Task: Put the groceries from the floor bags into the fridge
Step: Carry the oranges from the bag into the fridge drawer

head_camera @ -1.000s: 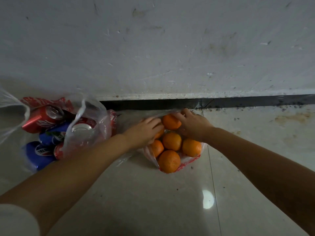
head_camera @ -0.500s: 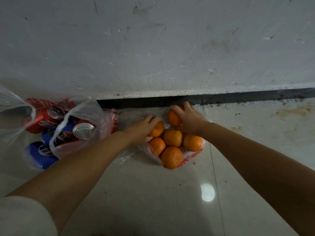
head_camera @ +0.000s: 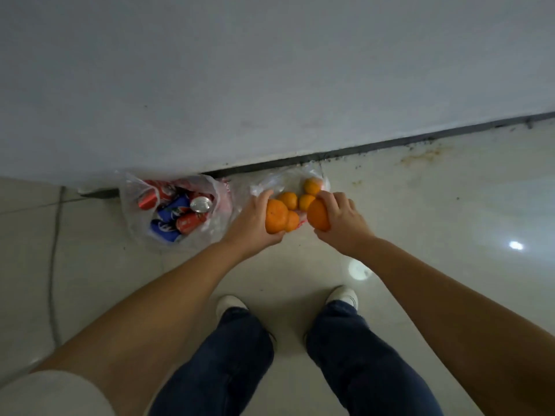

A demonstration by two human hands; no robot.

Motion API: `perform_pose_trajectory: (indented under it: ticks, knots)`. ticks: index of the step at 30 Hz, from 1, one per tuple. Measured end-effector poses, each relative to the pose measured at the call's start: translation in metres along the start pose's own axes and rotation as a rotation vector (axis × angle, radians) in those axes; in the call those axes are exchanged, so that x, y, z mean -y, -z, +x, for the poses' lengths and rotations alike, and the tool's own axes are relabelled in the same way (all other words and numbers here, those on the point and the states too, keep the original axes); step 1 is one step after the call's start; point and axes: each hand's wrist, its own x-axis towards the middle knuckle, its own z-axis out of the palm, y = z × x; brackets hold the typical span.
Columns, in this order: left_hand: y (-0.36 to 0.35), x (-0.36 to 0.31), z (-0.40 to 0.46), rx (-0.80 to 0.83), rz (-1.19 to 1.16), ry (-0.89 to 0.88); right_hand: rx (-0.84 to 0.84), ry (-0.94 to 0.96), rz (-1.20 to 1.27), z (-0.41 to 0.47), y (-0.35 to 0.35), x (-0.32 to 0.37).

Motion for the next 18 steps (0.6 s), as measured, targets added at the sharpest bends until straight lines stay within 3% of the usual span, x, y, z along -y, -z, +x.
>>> perform_pose_trajectory:
  ticks: [9, 18]
  knots:
    - [0.108, -0.165, -0.130, 0.006, 0.107, -0.120, -0.145, -0.119, 0.014, -0.176, 0.173, 0.063]
    - [0.134, -0.285, -0.222, 0.170, 0.351, -0.511, -0.465, -0.425, 0.148, -0.360, 0.216, 0.086]
